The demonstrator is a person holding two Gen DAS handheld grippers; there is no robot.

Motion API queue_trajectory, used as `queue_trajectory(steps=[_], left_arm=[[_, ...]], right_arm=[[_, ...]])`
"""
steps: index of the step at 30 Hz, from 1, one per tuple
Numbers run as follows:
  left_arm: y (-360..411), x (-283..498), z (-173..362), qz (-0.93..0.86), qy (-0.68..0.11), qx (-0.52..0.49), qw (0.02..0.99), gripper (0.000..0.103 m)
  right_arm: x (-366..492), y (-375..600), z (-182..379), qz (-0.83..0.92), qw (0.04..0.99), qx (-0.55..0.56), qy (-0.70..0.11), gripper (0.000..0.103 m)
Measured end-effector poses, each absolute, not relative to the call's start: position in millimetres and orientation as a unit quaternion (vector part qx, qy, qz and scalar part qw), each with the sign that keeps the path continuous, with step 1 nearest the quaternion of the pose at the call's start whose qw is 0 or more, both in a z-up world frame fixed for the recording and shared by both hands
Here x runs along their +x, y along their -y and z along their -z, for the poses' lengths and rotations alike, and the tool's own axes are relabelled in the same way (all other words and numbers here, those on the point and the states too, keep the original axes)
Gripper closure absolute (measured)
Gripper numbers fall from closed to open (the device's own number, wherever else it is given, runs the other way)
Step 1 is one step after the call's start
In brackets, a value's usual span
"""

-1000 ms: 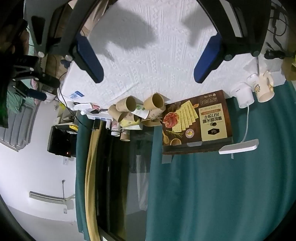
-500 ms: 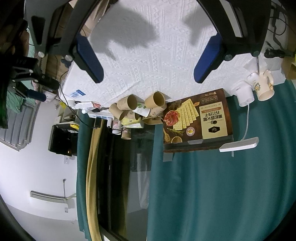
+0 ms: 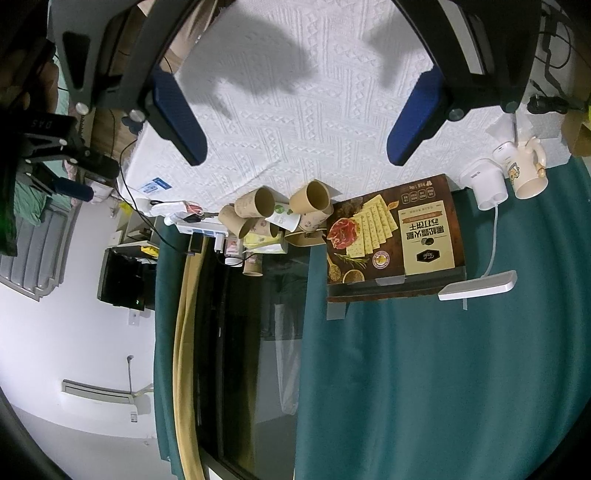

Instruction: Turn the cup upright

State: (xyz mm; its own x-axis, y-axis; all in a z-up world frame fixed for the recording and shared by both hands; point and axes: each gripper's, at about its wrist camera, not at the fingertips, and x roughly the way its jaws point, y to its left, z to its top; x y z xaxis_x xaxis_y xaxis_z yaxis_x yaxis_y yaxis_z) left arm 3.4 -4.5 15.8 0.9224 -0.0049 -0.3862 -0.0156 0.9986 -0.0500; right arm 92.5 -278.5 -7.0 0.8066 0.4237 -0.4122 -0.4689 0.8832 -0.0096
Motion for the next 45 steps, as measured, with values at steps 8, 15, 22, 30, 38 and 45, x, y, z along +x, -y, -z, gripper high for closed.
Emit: queue_trajectory(steps=[8, 15, 22, 30, 38, 45], left_arm=[[3.8, 2.2, -15.4, -0.002, -0.196, -0.026, 0.980, 0.005], [4.1, 1.7, -14.7, -0.002, -0.195, -0.026, 0.980, 0.005], [3.2, 2.7, -14.9, -0.003, -0.194, -0.025, 0.981, 0.005], [1.8, 5.3, -17.0, -0.002, -0.194, -0.025, 0.981, 0.005], [2.3, 6.7, -20.1, -0.001, -0.190, -0.027, 0.981, 0.005], [3.7, 5.3, -20.0, 0.000, -0.190, -0.028, 0.981, 0.005]], right_arm=[[92.6, 279.1, 7.4, -0.236, 0.949, -0.056, -0.203, 0.010], [92.7, 279.8, 7.7, -0.236, 0.949, -0.055, -0.203, 0.010], [92.9, 279.8, 7.9, -0.236, 0.949, -0.055, -0.202, 0.010], [93.0, 280.1, 7.3, -0.235, 0.949, -0.055, -0.203, 0.010], [94.1, 281.3, 6.5, -0.236, 0.949, -0.055, -0.202, 0.010], [94.8, 281.8, 5.8, -0.236, 0.949, -0.054, -0.202, 0.010]])
